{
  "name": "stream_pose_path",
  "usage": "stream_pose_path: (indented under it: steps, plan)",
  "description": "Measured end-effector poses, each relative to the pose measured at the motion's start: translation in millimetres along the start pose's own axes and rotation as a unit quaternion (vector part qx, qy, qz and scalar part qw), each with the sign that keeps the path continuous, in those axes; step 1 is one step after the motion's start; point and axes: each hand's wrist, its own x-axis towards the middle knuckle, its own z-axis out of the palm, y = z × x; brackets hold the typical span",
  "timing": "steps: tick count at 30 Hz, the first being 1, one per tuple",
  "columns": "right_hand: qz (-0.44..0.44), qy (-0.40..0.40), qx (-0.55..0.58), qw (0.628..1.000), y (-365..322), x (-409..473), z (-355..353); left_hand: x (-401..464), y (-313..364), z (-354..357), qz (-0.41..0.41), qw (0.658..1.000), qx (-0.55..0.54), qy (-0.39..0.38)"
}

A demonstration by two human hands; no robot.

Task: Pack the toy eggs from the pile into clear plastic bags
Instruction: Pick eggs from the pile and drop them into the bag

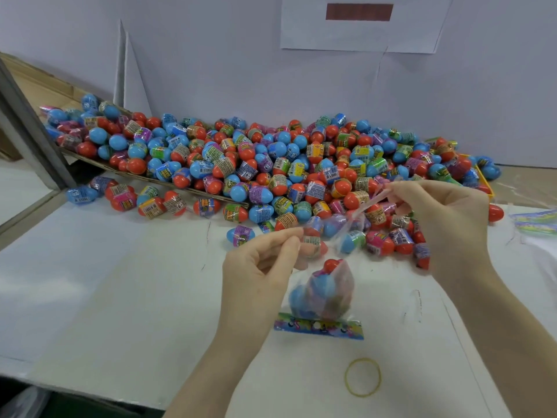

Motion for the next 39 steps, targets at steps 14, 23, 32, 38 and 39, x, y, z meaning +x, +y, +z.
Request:
stream_pose_path:
  steps: [14, 23, 32, 38, 39]
  plan:
    - [0.031, 0.235, -0.195, 0.952, 52.0, 77.7, -142.3, 9.1, -11.5, -2.7, -0.01, 0.999, -0.016, 0.039]
    - [-0.123, 0.034, -0.538, 0.833, 57.0, 64.7, -127.7, 12.4, -9.7, -0.6, -0.026, 0.999, -0.023, 0.036]
    - [-0.076, -0.024, -0.665, 0.742, 65.1, 60.8, -110.6, 10.2, -5.7, -1.1, -0.03, 0.999, -0.023, 0.025]
    - [-0.009, 0.059, -0.633, 0.772, 52.2, 65.9, -98.4, 9.8, -4.6, -0.6, -0.027, 0.999, -0.014, 0.022]
    - [-0.001, 0.054, -0.639, 0.767, 48.2, 65.6, -97.7, 9.9, -4.2, -0.7, -0.024, 0.999, -0.012, 0.019]
